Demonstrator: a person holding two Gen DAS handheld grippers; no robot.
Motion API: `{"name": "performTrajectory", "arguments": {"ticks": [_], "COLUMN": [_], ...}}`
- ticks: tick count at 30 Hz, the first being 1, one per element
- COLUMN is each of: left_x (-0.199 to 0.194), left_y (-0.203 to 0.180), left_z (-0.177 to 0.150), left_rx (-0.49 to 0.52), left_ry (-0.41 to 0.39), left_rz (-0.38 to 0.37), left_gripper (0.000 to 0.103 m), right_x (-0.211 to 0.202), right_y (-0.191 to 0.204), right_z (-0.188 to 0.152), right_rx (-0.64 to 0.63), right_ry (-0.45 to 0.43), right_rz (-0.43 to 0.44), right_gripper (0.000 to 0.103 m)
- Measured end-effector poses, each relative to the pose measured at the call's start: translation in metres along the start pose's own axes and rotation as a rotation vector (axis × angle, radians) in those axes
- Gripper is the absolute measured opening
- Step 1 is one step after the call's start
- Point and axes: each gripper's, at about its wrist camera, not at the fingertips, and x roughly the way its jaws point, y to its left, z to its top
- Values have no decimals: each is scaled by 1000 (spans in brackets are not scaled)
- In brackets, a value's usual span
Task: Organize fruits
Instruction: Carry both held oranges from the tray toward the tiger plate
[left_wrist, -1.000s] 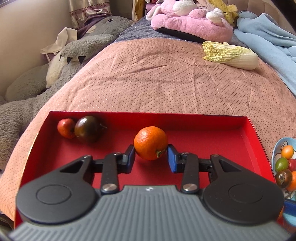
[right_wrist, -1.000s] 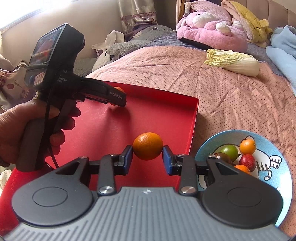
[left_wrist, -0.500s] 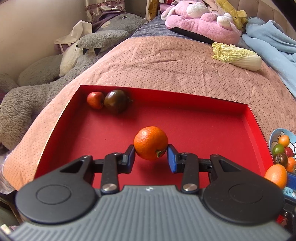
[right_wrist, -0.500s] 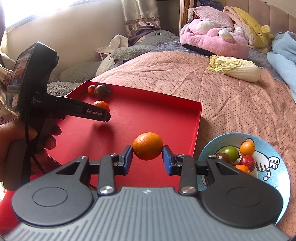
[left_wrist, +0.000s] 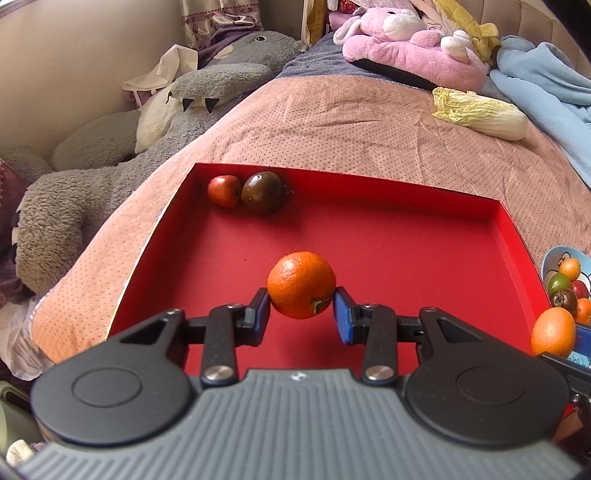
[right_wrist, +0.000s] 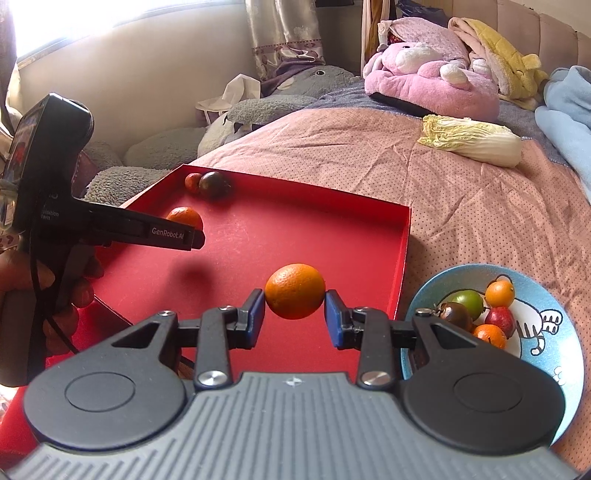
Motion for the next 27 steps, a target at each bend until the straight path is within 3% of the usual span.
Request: {"name": "performTrajectory", "arguments": {"ticks": [27], "left_x": [-14], "left_y": [-14], "left_z": [0], "left_rx": [33], "left_ry": [-24], "left_rz": [1], "left_gripper": [40], "right_x": [-30], "right_y": [-13], "right_z": [-1], "right_rx": [44], "right_ry": [-68], "right_rz": [-10], "right_gripper": [41]}}
